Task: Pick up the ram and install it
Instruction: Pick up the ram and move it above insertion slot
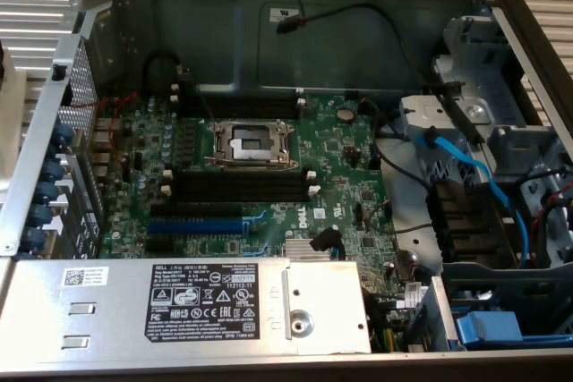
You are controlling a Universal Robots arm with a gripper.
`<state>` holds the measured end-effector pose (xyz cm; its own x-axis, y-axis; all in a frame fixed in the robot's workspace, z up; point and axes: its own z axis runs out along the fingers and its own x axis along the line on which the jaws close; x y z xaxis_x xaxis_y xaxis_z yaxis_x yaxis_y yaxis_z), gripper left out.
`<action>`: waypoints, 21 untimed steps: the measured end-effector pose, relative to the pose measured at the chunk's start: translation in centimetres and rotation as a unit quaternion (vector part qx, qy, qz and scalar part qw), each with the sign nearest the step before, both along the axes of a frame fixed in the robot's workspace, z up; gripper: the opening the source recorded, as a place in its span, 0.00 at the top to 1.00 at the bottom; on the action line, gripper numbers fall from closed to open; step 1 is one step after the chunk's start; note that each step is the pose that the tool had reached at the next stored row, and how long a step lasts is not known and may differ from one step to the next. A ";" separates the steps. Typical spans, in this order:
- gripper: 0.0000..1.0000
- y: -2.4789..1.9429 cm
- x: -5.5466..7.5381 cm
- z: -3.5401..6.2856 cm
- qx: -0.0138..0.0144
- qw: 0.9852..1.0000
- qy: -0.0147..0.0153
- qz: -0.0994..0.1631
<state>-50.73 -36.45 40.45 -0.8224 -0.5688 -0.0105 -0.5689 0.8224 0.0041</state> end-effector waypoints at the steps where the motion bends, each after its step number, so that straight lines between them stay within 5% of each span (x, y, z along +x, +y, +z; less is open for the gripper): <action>1: 0.90 0.00 0.0 -0.01 0.000 1.000 0.000 0.009; 6: 0.90 0.00 0.0 -0.05 0.000 0.998 0.000 0.055; 11: 0.90 0.00 0.0 -0.09 0.000 0.995 0.000 0.100; 15: 0.90 0.00 0.0 -0.11 0.000 0.991 0.000 0.136; 21: 0.90 0.00 0.0 -0.14 0.000 0.982 0.000 0.190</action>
<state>-50.73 -36.45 40.31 -0.5501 -0.8350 -0.0106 -0.8351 0.5501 0.0041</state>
